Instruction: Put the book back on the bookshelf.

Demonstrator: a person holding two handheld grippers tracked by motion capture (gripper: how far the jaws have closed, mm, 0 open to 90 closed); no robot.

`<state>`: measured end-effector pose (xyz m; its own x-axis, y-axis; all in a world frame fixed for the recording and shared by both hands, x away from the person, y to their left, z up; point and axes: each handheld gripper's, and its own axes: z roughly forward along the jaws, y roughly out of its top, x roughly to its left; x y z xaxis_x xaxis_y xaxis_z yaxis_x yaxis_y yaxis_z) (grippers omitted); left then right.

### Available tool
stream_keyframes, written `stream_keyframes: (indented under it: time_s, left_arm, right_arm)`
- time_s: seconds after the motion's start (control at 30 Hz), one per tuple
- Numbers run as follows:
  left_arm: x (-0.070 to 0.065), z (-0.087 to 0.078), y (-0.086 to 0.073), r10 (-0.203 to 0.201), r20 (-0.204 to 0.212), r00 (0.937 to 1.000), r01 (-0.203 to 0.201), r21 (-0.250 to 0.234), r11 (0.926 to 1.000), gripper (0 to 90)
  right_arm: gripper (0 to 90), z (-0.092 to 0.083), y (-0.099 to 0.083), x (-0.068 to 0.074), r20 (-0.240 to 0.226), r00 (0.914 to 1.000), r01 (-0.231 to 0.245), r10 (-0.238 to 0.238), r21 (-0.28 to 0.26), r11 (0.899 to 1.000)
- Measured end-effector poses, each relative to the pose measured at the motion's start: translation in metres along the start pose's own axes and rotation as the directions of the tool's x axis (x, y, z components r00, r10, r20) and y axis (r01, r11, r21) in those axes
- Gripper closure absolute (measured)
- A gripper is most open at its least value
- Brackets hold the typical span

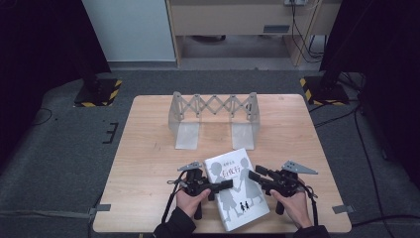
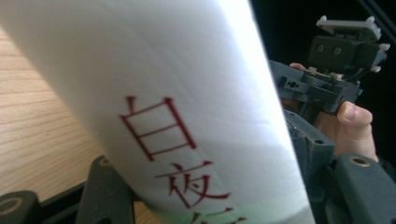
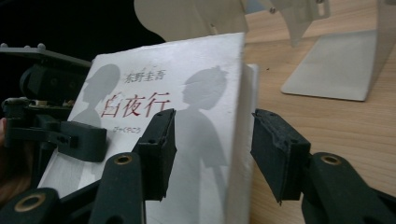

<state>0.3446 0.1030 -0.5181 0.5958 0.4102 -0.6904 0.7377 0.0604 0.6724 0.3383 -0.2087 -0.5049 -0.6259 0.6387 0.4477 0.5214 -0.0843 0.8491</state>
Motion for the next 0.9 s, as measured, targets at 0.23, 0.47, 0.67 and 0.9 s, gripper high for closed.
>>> stream_keyframes:
  time_s: [0.23,0.47,0.67,0.9]
  left_arm:
    - [-0.005,-0.015,0.012,0.005,0.005,1.0000,-0.005,-0.035,0.9994,47.5]
    - [-0.018,-0.030,0.025,0.082,-0.026,0.9963,-0.083,-0.068,0.9942,51.5]
    - [-0.023,-0.044,0.034,0.110,-0.074,0.9911,-0.117,-0.094,0.9887,52.8]
    - [-0.030,-0.063,0.046,0.167,-0.174,0.9706,-0.186,-0.101,0.9773,53.0]
  right_arm:
    - [44.0,-0.012,0.001,-0.015,0.102,0.9948,0.011,-0.010,-0.014,1.000]
    - [36.4,-0.016,-0.003,-0.028,0.262,0.9628,0.054,-0.064,0.046,0.998]
    - [30.0,-0.016,-0.007,-0.039,0.389,0.9117,0.077,-0.132,0.153,0.985]
    - [27.0,-0.016,-0.011,-0.046,0.441,0.8742,0.101,-0.203,0.245,0.964]
